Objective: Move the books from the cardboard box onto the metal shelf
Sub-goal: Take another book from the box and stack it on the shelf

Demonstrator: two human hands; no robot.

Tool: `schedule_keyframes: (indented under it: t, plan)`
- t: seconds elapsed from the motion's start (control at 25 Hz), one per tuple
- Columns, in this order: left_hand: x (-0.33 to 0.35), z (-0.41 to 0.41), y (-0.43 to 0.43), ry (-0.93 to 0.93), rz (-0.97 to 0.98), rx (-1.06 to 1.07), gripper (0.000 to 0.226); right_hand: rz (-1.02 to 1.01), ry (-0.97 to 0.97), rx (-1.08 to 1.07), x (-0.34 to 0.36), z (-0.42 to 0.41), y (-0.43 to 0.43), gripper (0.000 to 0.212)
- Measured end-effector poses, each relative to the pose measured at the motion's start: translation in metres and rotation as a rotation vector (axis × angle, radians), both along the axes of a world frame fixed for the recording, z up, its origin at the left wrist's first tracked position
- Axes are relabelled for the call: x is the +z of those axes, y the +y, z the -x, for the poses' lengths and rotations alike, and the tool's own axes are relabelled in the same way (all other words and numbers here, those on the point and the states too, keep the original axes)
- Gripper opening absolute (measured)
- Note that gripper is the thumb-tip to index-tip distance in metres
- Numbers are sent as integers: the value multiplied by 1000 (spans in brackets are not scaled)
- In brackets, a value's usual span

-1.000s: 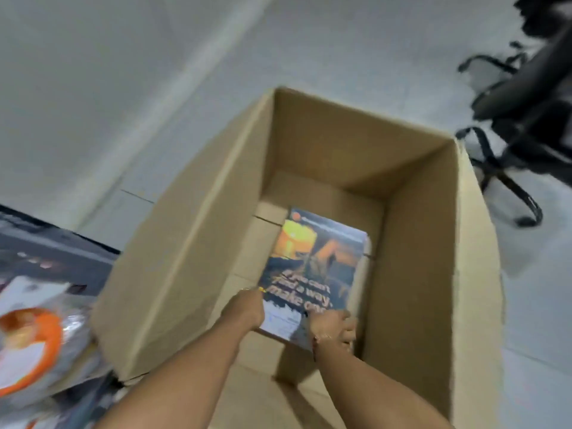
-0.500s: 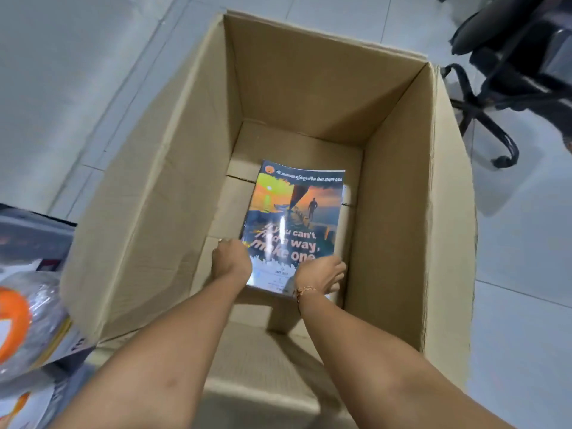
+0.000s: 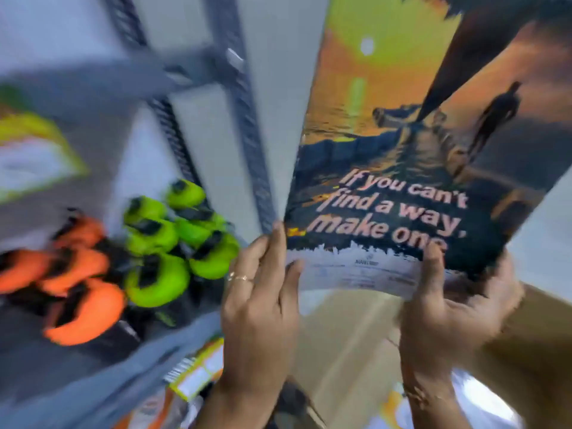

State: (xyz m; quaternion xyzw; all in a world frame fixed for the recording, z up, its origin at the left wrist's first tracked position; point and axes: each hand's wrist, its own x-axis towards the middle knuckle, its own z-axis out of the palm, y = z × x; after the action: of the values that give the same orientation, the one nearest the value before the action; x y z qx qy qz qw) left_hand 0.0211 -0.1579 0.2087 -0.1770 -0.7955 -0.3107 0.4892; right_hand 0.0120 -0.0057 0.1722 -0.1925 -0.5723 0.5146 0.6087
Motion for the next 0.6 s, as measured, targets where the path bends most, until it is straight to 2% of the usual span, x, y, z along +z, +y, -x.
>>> schedule_keyframes:
  t: [0.12, 0.28, 0.4, 0.48, 0.6]
  plan:
    - [91, -25, -85, 218, -84, 246, 43, -83, 229, 277, 107, 18, -84, 58]
    - [187, -35, -161, 105, -137, 544, 40, -340, 224, 499, 220, 40, -160, 48]
    - [234, -13, -200, -134, -85, 746, 22, -555, -18, 697, 273, 76, -196, 29]
    - [246, 0, -218, -348, -57, 866, 20, -695, -222, 757, 286, 99, -217, 18]
    - [242, 8, -230, -607, -22, 942, 24, -920, -556, 742, 282, 118, -233, 22]
